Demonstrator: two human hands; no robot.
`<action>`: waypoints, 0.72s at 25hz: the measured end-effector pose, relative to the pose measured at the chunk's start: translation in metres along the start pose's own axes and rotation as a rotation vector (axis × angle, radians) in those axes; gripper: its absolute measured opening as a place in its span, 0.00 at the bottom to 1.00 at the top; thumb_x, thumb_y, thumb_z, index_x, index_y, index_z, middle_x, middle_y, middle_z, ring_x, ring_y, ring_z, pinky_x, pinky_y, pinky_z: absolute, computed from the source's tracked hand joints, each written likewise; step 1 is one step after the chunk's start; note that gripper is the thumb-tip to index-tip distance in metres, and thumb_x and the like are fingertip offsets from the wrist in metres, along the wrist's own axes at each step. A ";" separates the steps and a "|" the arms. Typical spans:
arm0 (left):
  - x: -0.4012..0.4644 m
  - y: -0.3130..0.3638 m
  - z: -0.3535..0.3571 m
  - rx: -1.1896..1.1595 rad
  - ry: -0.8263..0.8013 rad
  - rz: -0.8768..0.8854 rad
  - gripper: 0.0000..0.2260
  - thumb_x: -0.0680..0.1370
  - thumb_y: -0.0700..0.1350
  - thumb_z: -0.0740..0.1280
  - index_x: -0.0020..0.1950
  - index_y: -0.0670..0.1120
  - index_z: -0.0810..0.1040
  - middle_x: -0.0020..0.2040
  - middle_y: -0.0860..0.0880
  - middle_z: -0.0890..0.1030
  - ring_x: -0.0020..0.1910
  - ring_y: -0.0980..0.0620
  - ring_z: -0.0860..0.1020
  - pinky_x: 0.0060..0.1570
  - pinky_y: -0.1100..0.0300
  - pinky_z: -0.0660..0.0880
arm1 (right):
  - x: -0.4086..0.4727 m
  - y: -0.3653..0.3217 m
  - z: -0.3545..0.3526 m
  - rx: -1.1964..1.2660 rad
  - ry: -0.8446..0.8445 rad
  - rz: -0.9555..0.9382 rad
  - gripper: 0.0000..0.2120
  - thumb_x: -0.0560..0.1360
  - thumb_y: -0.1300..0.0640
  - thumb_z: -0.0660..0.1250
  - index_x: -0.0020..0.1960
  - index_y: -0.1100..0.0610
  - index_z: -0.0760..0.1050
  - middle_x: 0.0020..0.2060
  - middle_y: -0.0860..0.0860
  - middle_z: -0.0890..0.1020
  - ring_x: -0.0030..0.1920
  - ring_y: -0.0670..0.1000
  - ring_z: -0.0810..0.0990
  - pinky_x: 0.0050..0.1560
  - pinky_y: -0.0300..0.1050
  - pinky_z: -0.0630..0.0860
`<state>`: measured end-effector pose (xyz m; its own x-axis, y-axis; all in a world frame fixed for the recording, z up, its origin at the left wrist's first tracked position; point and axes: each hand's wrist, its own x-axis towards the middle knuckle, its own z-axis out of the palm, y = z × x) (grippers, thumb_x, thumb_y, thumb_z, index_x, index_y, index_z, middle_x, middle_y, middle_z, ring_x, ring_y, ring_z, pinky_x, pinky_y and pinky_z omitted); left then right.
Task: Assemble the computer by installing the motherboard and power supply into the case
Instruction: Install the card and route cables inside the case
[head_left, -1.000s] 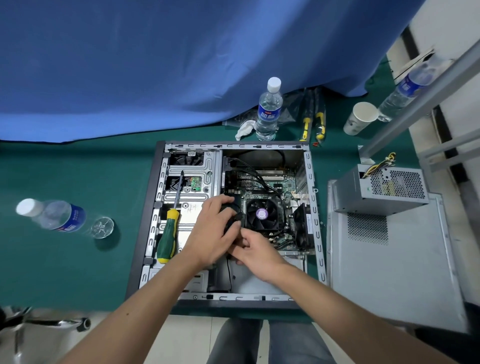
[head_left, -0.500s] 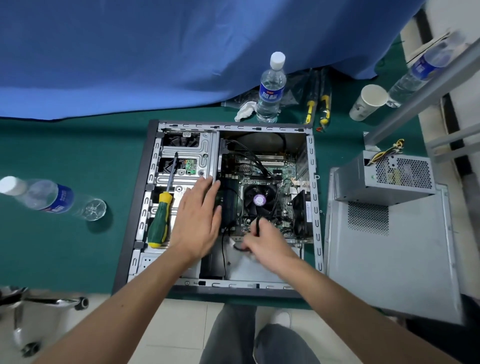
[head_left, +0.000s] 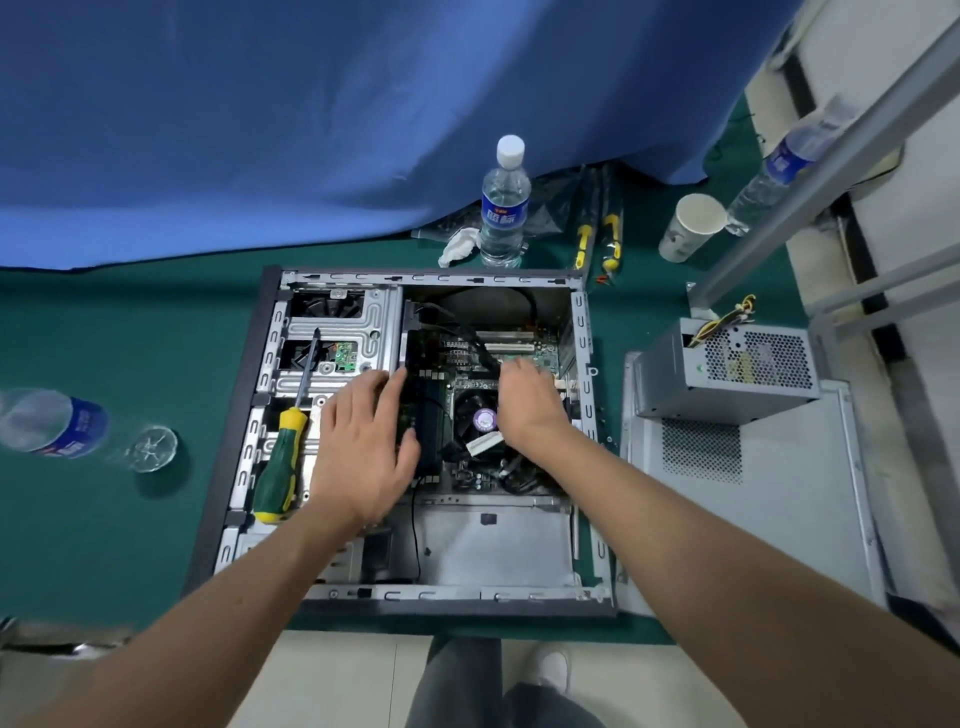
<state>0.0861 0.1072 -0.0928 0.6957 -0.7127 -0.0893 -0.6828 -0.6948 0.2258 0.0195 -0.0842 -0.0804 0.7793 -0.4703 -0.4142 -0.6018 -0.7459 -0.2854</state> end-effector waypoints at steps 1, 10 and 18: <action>0.002 0.001 -0.001 0.001 0.005 0.001 0.29 0.78 0.55 0.52 0.77 0.43 0.62 0.71 0.42 0.65 0.71 0.43 0.62 0.69 0.45 0.59 | 0.005 0.002 -0.001 -0.012 -0.009 0.018 0.21 0.74 0.73 0.63 0.66 0.64 0.68 0.61 0.59 0.75 0.62 0.59 0.74 0.64 0.49 0.70; 0.007 0.001 -0.003 -0.021 0.007 -0.031 0.27 0.77 0.54 0.53 0.74 0.44 0.67 0.69 0.44 0.67 0.69 0.44 0.65 0.67 0.45 0.63 | 0.019 0.002 -0.008 -0.048 -0.001 0.052 0.14 0.74 0.72 0.63 0.58 0.63 0.72 0.51 0.59 0.80 0.52 0.60 0.81 0.44 0.49 0.75; 0.009 -0.001 -0.002 -0.012 0.004 -0.031 0.27 0.77 0.55 0.53 0.74 0.45 0.67 0.69 0.44 0.67 0.69 0.44 0.65 0.66 0.45 0.63 | 0.015 0.003 -0.017 -0.313 0.048 0.008 0.19 0.71 0.76 0.63 0.60 0.64 0.75 0.53 0.59 0.79 0.59 0.60 0.75 0.47 0.48 0.76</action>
<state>0.0934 0.1015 -0.0918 0.7176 -0.6903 -0.0926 -0.6580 -0.7156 0.2344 0.0325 -0.1015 -0.0729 0.7864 -0.4932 -0.3719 -0.5312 -0.8473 0.0004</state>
